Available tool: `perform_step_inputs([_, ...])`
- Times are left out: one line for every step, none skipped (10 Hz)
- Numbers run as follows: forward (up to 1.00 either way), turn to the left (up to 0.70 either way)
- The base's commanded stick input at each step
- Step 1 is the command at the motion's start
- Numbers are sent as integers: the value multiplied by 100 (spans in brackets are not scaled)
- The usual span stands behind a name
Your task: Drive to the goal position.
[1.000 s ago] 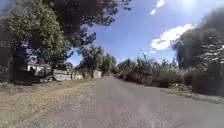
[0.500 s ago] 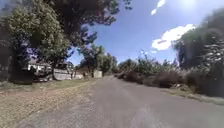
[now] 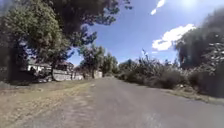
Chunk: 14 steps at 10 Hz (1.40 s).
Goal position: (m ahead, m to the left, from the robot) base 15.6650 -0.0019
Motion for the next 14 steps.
perform_step_inputs([70, 0])
perform_step_inputs([70, 0])
perform_step_inputs([70, 0])
perform_step_inputs([70, 0])
perform_step_inputs([70, 0])
perform_step_inputs([70, 0])
perform_step_inputs([70, 0])
perform_step_inputs([70, 0])
perform_step_inputs([70, 0])
perform_step_inputs([70, 0])
perform_step_inputs([70, 0])
perform_step_inputs([70, 0])
perform_step_inputs([70, 0])
perform_step_inputs([70, 0])
